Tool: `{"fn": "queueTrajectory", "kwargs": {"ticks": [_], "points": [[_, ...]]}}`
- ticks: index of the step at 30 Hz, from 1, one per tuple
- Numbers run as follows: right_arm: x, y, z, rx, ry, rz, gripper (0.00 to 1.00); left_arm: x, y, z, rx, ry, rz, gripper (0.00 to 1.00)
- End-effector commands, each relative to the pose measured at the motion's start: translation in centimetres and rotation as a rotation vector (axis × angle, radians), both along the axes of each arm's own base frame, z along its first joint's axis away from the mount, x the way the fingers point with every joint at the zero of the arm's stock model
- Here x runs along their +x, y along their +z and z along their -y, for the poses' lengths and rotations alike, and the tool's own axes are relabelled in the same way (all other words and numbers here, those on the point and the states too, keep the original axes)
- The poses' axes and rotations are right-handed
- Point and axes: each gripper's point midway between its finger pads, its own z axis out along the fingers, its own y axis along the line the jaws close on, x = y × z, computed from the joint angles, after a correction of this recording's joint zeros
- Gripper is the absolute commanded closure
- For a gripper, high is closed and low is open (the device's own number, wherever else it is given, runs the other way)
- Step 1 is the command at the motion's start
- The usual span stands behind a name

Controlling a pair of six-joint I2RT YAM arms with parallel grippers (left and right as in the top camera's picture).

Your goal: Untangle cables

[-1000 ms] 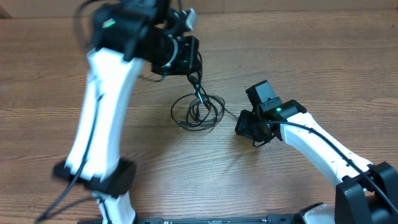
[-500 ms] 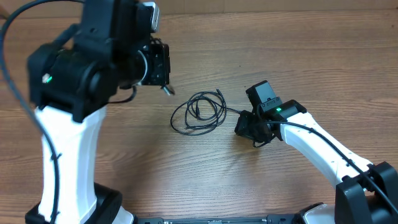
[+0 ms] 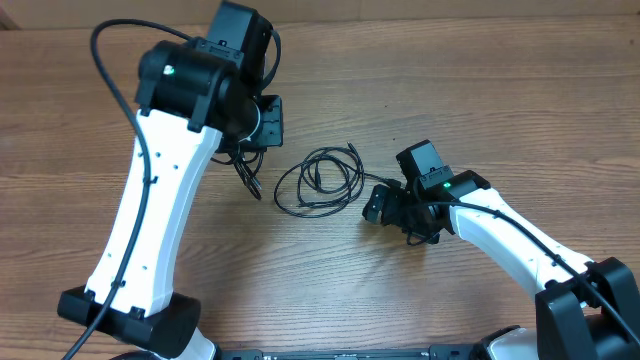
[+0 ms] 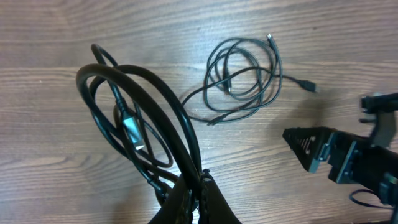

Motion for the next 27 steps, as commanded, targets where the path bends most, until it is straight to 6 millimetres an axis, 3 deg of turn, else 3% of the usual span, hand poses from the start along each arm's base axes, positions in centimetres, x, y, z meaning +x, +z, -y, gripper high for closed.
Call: {"fn": "queueTrajectory", "kwargs": {"ticks": [1,7,9,13,18,21,24,27], "points": [[-0.1,-0.2,0.0,0.003,0.000,-0.004,0.00,0.2,-0.3,0.1,0.000,0.016,0.003,0.96],[0.0,-0.2,0.1,-0.002,-0.002,-0.001,0.00,1.0,0.0,-3.9,0.152,0.285,0.063,0.96],[0.0,-0.2,0.0,-0.002,-0.002,0.002,0.00,1.1,0.1,-4.1,0.158,0.318,0.072,0.96],[0.5,-0.1,0.0,-0.001,-0.004,0.022,0.00,1.2,-0.1,-2.6,0.085,0.276,0.056,0.96],[0.9,0.0,-0.2,0.008,-0.004,0.041,0.00,0.4,0.2,3.0,-0.138,-0.095,0.006,0.96],[0.9,0.0,-0.2,0.007,-0.004,0.041,0.00,0.2,0.3,3.9,-0.173,-0.165,0.007,0.96],[1.1,0.0,-0.1,0.002,-0.006,0.047,0.00,1.2,-0.1,2.3,-0.085,-0.104,0.033,0.96],[1.1,0.0,-0.2,0.003,-0.006,0.049,0.00,2.1,-0.6,-1.1,0.057,0.122,0.051,0.96]]}}
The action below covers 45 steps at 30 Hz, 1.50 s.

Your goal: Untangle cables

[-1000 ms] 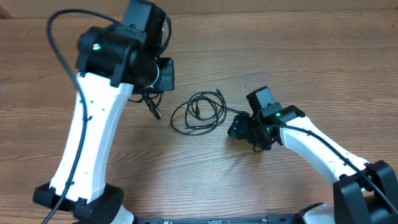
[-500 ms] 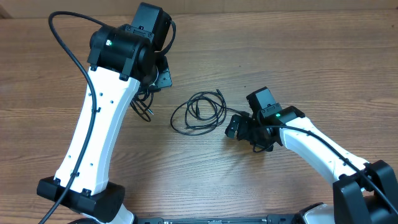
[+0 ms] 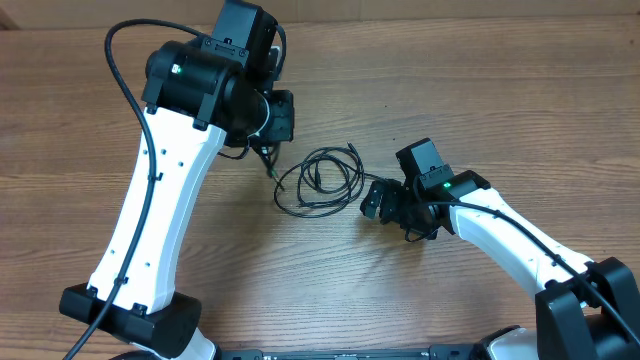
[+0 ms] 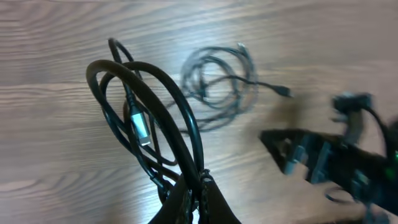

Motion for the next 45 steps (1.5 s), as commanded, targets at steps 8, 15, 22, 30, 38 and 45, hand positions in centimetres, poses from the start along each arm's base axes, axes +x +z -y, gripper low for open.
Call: {"fn": "queueTrajectory", "kwargs": {"ticks": [8,15,22,30,38,45], "points": [[0.0,-0.3,0.3,-0.017,-0.006,0.003,0.00,0.8,-2.5,-1.7,0.103,0.128,-0.066,0.93],[-0.1,-0.3,0.3,-0.019,-0.003,0.000,0.00,2.9,-4.8,-4.6,0.295,0.214,-0.064,0.96],[0.0,-0.3,0.4,-0.023,-0.004,0.001,0.00,3.9,-8.6,-5.2,0.361,0.231,-0.162,0.91],[0.0,-0.3,0.4,-0.025,-0.005,0.003,0.00,3.4,-12.4,-4.9,0.406,0.185,-0.299,0.48],[0.0,-0.3,0.5,-0.026,-0.005,0.003,0.00,3.7,-10.7,-4.0,0.295,0.186,-0.280,0.50],[0.0,-0.3,0.5,-0.026,-0.005,0.003,0.00,3.6,-4.3,-2.9,0.065,0.149,-0.156,0.50]]}}
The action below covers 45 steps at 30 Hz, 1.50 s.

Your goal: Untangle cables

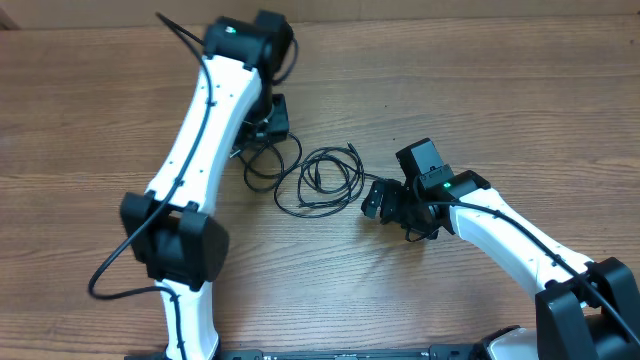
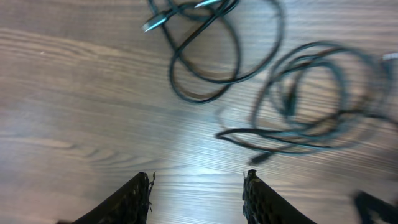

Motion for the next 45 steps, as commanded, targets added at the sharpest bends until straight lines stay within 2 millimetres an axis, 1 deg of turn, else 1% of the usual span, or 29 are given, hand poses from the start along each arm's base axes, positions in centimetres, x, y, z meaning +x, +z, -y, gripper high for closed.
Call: {"fn": "queueTrajectory", "kwargs": {"ticks": [1,2,4,7,9,11,13,15,16,18,20,23,26,29,34,36,39,42,45], "points": [[-0.1,-0.3,0.2,-0.011,-0.002,-0.001,0.00,-0.5,7.2,0.8,-0.171,-0.042,0.182,0.50],[-0.1,-0.3,0.2,-0.011,-0.002,-0.001,0.00,-0.7,8.3,0.7,-0.181,-0.043,0.214,0.50],[-0.1,-0.3,0.2,-0.011,-0.002,-0.001,0.00,-1.5,11.3,0.5,-0.205,-0.048,0.307,0.48],[-0.1,-0.3,0.2,-0.011,-0.002,-0.001,0.00,-3.2,15.3,-0.1,-0.232,-0.055,0.432,0.42],[-0.1,-0.3,0.2,-0.011,-0.002,-0.001,0.00,-4.5,17.3,-0.9,-0.224,-0.053,0.495,0.31],[-0.1,-0.2,0.2,-0.010,-0.002,0.000,0.00,-5.8,18.5,-1.7,-0.205,-0.049,0.531,0.13],[0.0,-0.2,0.2,-0.010,-0.002,0.000,0.00,-7.1,19.0,-2.3,-0.190,-0.047,0.533,0.06],[0.0,-0.2,0.2,-0.010,-0.002,0.000,0.00,-7.6,18.8,-2.3,-0.185,-0.072,0.518,0.02],[-0.1,-0.2,0.2,-0.008,-0.002,-0.001,0.00,-7.8,18.5,-1.6,-0.208,-0.129,0.499,0.01],[-0.1,-0.2,0.1,-0.006,-0.001,-0.002,0.00,-8.1,17.6,-0.5,-0.241,-0.176,0.457,0.02],[-0.2,-0.2,0.0,0.000,0.001,-0.006,0.00,-8.2,16.1,0.1,-0.247,-0.187,0.401,0.02],[-0.4,-0.3,0.1,-0.004,0.001,-0.014,0.00,-8.1,13.6,0.2,-0.230,-0.182,0.315,0.01],[-0.4,-0.3,0.1,-0.006,0.001,-0.016,0.00,-7.5,11.3,0.3,-0.217,-0.172,0.251,0.00],[-0.4,-0.3,0.1,-0.006,0.001,-0.015,0.00,-6.9,9.6,0.7,-0.220,-0.136,0.201,0.00],[-0.3,-0.3,0.1,-0.004,0.000,-0.013,0.00,-5.6,7.6,1.1,-0.215,-0.100,0.153,0.00],[-0.3,-0.3,0.1,-0.003,0.000,-0.012,0.00,-5.4,7.0,1.6,-0.233,-0.102,0.129,0.00],[-0.3,-0.3,0.1,-0.003,-0.003,-0.015,0.00,-5.2,6.2,2.5,-0.266,-0.138,0.093,0.00],[-0.5,-0.3,0.2,-0.006,-0.002,-0.021,0.00,-5.1,5.2,2.8,-0.260,-0.187,0.062,0.00],[-0.7,-0.3,0.0,0.003,0.002,-0.033,0.00,-5.9,4.2,3.1,-0.245,-0.242,0.004,0.01]]}}
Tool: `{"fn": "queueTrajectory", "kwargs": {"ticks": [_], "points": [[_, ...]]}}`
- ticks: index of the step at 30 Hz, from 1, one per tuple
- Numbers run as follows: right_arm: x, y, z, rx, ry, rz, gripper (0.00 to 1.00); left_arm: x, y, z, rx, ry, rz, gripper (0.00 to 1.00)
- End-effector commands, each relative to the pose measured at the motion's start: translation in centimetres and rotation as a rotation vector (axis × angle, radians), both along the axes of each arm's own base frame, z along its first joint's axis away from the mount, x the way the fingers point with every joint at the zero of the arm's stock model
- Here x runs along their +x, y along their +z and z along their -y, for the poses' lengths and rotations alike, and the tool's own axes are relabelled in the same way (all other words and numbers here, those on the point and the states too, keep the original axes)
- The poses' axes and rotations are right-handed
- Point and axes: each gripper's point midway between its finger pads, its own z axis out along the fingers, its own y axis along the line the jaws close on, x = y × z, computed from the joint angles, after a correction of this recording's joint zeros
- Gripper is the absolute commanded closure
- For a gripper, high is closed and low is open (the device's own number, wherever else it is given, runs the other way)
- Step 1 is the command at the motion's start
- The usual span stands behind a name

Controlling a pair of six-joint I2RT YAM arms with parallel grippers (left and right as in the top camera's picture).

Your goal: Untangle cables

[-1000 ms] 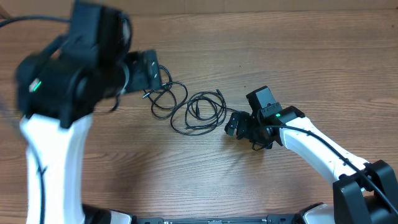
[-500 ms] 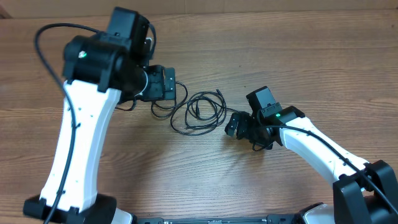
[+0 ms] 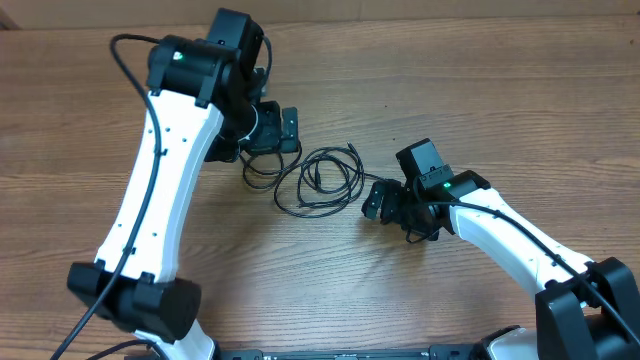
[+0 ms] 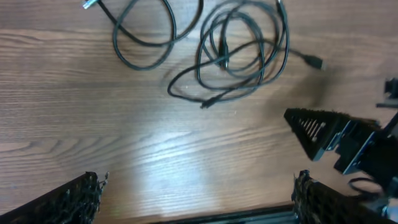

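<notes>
A thick black cable [image 4: 142, 38] lies in a loose loop on the wooden table, its metal plug [image 4: 89, 4] at the top edge of the left wrist view. To its right lies a thin black cable [image 4: 244, 57] in a small coil, touching or nearly touching the thick loop. From overhead the thick cable [image 3: 256, 166] shows below my left gripper [image 3: 276, 130], and the thin coil [image 3: 320, 181] sits mid-table. My left gripper [image 4: 199, 196] is wide open and empty, raised above bare wood. My right gripper [image 3: 379, 201] rests just right of the thin coil; its jaw state is unclear.
The right gripper's black wedge [image 4: 314, 132] enters the left wrist view at the right. The left arm [image 3: 160, 190] spans the table's left side. The right arm [image 3: 510, 235] spans its lower right. The table's far edge [image 3: 420, 22] runs along the top.
My left gripper's fingers stand much wider apart now and the camera sits higher, showing both cables whole. The left arm's pose has shifted. Both cables lie as before; the right arm is still.
My left gripper first held the thick black cable in the air, left of the thin coil. It still held the cable closer to the coil. Then it was open, with the thick cable lying beside the coil. Now it is wide open above. The right arm stayed put.
</notes>
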Motion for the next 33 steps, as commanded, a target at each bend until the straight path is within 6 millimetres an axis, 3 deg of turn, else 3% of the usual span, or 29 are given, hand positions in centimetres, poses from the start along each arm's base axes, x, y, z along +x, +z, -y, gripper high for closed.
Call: {"fn": "queueTrajectory", "kwargs": {"ticks": [1,6,10,18,26,33], "points": [[-0.3,-0.2,-0.2,0.012,0.002,-0.012,0.00,-1.2,-1.3,0.9,0.002,-0.111,-0.064,0.02],[0.1,-0.2,0.2,-0.019,0.036,0.020,0.00,-1.8,-3.2,2.0,0.025,-0.170,-0.088,0.02],[-0.1,-0.3,0.3,-0.025,0.054,0.015,0.00,-0.1,-5.7,3.2,0.033,-0.159,-0.035,0.02],[-0.5,-0.4,0.4,-0.028,0.055,-0.002,0.00,2.4,-10.2,2.9,0.089,-0.111,0.006,0.09],[0.1,-0.2,0.1,-0.015,0.051,0.025,0.00,3.7,-13.5,3.3,0.112,-0.308,0.008,0.09],[0.3,-0.1,0.0,-0.009,0.030,0.025,0.00,3.0,-17.4,3.6,0.109,-0.446,-0.090,0.14]]}}
